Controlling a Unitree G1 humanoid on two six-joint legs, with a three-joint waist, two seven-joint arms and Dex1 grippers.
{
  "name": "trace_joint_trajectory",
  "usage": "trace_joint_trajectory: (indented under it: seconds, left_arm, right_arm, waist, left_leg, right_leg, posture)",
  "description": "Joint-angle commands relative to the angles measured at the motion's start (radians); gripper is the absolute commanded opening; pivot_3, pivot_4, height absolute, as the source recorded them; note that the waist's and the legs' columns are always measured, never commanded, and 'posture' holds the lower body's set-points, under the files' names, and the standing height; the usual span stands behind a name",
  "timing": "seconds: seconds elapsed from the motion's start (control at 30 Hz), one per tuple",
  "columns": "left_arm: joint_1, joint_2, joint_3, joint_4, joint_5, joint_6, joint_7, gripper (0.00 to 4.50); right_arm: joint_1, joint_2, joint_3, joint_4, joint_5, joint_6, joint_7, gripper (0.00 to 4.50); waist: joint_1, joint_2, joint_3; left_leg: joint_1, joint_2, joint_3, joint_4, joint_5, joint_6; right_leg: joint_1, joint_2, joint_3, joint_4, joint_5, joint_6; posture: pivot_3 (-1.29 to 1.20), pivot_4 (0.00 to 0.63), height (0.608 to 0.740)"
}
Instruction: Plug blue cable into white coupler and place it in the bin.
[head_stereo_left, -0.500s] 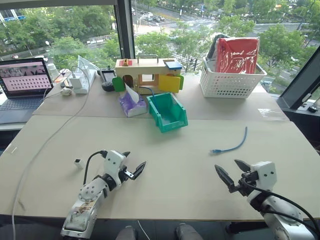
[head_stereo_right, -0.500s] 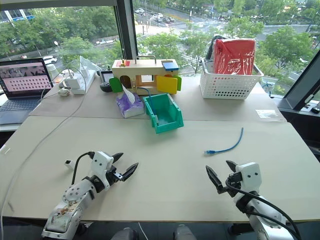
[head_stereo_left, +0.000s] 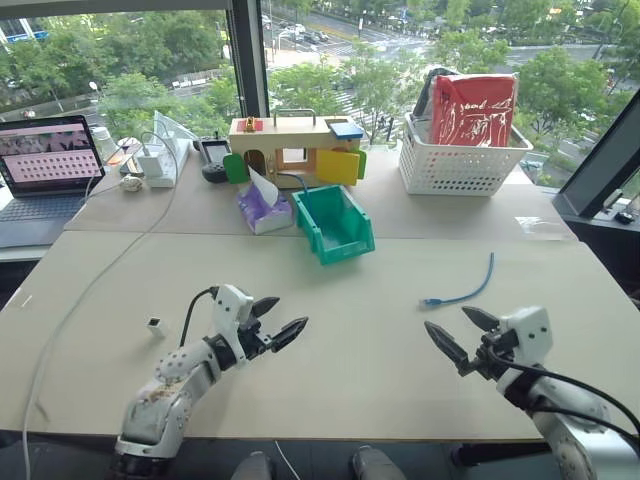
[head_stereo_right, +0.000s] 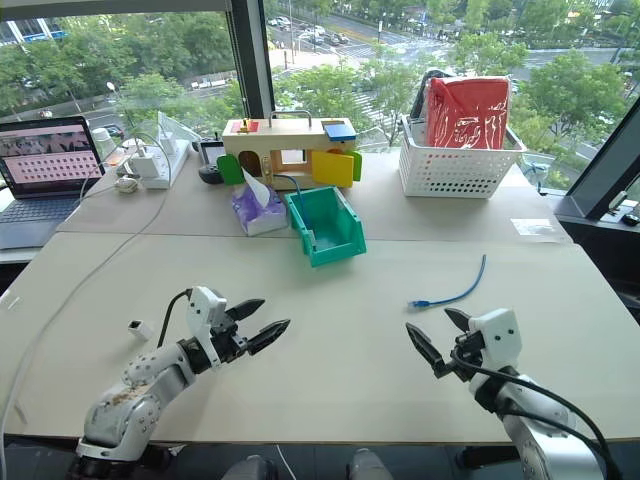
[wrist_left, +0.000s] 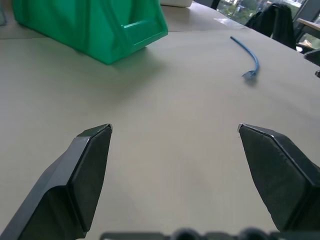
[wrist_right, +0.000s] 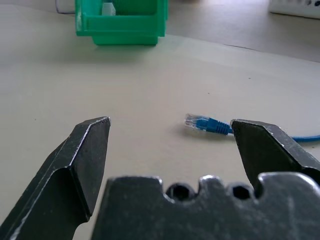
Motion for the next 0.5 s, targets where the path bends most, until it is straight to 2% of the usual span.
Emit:
trace_joint_trajectory:
  seconds: [0.03, 0.23, 0.33, 0.5]
  left_arm:
    - [-0.057, 0.082, 0.046, -0.059, -0.130, 0.097, -0.114, 4.36]
    - [-0.134, 0.180, 0.065, -0.073, -0.224, 0.194, -0.195, 4.36]
    - [-0.149, 0.190, 0.055, -0.093, -0.237, 0.211, -0.200, 4.36]
    - [-0.129, 0.194, 0.061, -0.112, -0.235, 0.209, -0.196, 4.36]
  right_arm:
    - [-0.069, -0.085, 0.062, 0.036, -0.041, -0.030, 0.104, 4.45]
    - [-0.304, -0.151, 0.155, 0.293, -0.087, -0.061, 0.243, 4.45]
    - [-0.396, -0.179, 0.224, 0.459, -0.162, -0.126, 0.319, 4.45]
    - [-0.518, -0.232, 0.262, 0.712, -0.216, -0.214, 0.456, 4.45]
  waist:
    - [0.001, 0.000, 0.000]
    - [0.001, 0.000, 0.001]
    - [0.004, 0.000, 0.001]
    - [0.007, 0.000, 0.001]
  left_leg:
    - [0.001, 0.000, 0.000, 0.000, 0.000, 0.000]
    - [0.000, 0.000, 0.000, -0.001, 0.000, 0.000]
    - [0.000, 0.000, 0.000, -0.001, 0.000, 0.000]
    - [-0.001, -0.001, 0.000, -0.001, 0.000, 0.000]
  right_leg:
    - [0.001, 0.000, 0.000, 0.000, 0.000, 0.000]
    - [0.000, 0.000, 0.000, -0.001, -0.001, 0.000]
    - [0.000, 0.000, 0.000, -0.001, -0.001, -0.001]
    - [0.000, 0.000, -0.001, -0.002, 0.001, -0.005]
  posture:
    - [0.00, 0.150, 0.731]
    - [0.00, 0.150, 0.731]
    - [0.00, 0.150, 0.731]
    - [0.00, 0.150, 0.731]
